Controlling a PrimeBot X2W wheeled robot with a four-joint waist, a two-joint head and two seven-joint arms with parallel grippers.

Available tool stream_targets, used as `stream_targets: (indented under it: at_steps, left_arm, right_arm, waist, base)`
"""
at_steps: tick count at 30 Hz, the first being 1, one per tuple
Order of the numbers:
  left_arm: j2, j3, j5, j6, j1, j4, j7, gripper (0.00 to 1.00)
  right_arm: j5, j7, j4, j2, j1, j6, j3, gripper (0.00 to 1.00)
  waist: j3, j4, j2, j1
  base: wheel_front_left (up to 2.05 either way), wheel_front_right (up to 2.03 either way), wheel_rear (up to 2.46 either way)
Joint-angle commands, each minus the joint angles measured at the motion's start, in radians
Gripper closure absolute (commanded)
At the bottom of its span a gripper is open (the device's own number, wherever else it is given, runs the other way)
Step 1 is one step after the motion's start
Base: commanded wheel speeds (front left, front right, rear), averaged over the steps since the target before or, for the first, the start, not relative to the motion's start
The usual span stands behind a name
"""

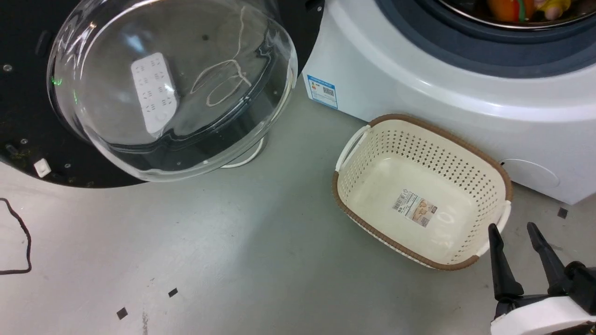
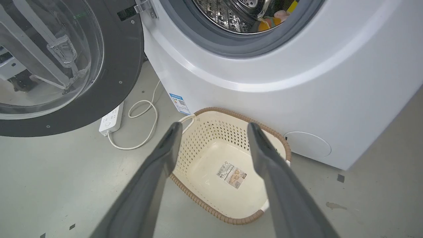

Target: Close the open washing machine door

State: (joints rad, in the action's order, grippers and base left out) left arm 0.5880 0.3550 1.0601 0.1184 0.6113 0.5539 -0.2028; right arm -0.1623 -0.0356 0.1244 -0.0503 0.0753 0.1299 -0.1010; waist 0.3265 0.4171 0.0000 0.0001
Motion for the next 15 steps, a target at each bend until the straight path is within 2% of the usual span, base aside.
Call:
stream_targets:
  at_steps: [1, 6, 7, 15]
  left_arm:
    - [0.028, -0.032, 0.056, 0.010, 0.012, -0.009, -0.032, 1.00]
    - [0.059, -0.136, 0.113, 0.012, -0.004, -0.035, -0.060, 1.00]
    - [0.067, -0.191, 0.132, 0.012, -0.012, -0.038, -0.063, 1.00]
    - [0.096, -0.294, 0.175, 0.012, -0.016, -0.015, -0.049, 1.00]
  right_arm:
    - [-0.004, 0.003, 0.012, 0.000, 0.009, 0.001, -0.004, 0.00]
    - [-0.007, 0.005, 0.015, 0.000, 0.010, 0.001, -0.004, 0.00]
    - [-0.005, 0.008, 0.018, 0.000, 0.009, 0.001, -0.002, 0.00]
    - [0.003, 0.018, 0.031, 0.000, 0.004, 0.001, 0.001, 0.00]
  waist:
    - [0.011, 0.013, 0.0000, -0.0001]
    - [0.016, 0.027, 0.0000, -0.0001]
    - [0.018, 0.027, 0.0000, -0.0001]
    - [0.024, 0.011, 0.0000, -0.0001]
  base:
    - [0.00, 0.00, 0.00]
    - [0.00, 0.00, 0.00]
    - [0.00, 0.00, 0.00]
    - [0.00, 0.00, 0.00]
